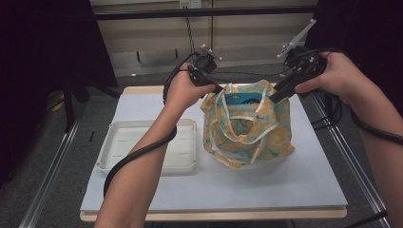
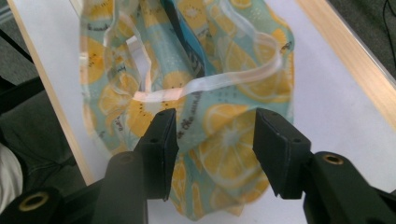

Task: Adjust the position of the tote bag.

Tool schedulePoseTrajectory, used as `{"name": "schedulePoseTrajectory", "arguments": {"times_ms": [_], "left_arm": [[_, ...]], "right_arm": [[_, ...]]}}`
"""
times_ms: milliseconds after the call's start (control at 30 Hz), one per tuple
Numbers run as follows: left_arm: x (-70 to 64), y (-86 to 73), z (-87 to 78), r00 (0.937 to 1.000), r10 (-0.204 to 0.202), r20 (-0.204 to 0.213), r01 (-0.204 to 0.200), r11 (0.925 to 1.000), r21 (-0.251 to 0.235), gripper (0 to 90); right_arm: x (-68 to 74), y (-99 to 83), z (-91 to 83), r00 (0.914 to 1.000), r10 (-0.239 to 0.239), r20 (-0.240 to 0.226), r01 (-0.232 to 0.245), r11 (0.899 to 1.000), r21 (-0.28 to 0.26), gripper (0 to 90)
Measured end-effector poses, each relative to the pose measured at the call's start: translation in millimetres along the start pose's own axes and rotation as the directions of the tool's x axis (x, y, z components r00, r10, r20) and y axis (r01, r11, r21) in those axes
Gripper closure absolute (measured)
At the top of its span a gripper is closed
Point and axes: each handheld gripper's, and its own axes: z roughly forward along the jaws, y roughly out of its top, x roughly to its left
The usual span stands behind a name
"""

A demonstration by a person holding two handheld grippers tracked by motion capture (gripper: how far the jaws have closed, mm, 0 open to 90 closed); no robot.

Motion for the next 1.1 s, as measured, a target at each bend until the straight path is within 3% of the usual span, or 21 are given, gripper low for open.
{"name": "schedulePoseTrajectory", "arguments": {"times_ms": [133, 233, 400, 567, 700, 967, 1100], "left_arm": [[-0.7, -0.6, -0.9, 1.0000, 0.002, -0.002, -0.002, 1.0000, 0.000, 90.0], [0.2, -2.3, -1.4, 1.0000, 0.001, -0.005, -0.001, 1.0000, 0.001, 90.0], [3.1, -7.1, -2.0, 0.9999, -0.015, -0.006, 0.015, 0.9999, -0.004, 90.0], [6.7, -12.5, 1.2, 0.9992, -0.041, 0.000, 0.041, 0.9991, -0.009, 90.0], [6.8, -13.5, 3.8, 0.9993, -0.039, -0.001, 0.039, 0.9993, 0.003, 90.0], [11.1, -7.8, 0.0, 0.9989, -0.046, -0.006, 0.045, 0.9989, -0.006, 90.0], [10.4, -5.3, -1.3, 0.9992, -0.039, -0.007, 0.039, 0.9992, 0.001, 90.0]], "right_arm": [[1.9, 3.2, 11.6, 0.9999, -0.014, 0.001, 0.014, 0.999, 0.045, 67.2], [1.3, 5.9, 10.4, 1.0000, 0.000, 0.003, 0.000, 0.998, 0.065, 77.7], [-4.1, 9.3, -6.3, 0.9994, 0.035, 0.000, -0.035, 0.999, 0.032, 88.6], [-12.4, 10.8, -12.7, 0.9974, 0.072, 0.010, -0.072, 0.997, 0.009, 90.0], [-17.4, 9.2, -3.9, 0.9983, 0.059, 0.003, -0.059, 0.998, 0.033, 90.0], [-30.1, 16.2, -10.7, 0.9945, 0.100, 0.031, -0.099, 0.994, -0.040, 90.0], [-28.5, 18.4, -7.5, 0.9968, 0.080, 0.007, -0.080, 0.997, -0.012, 90.0]]}}
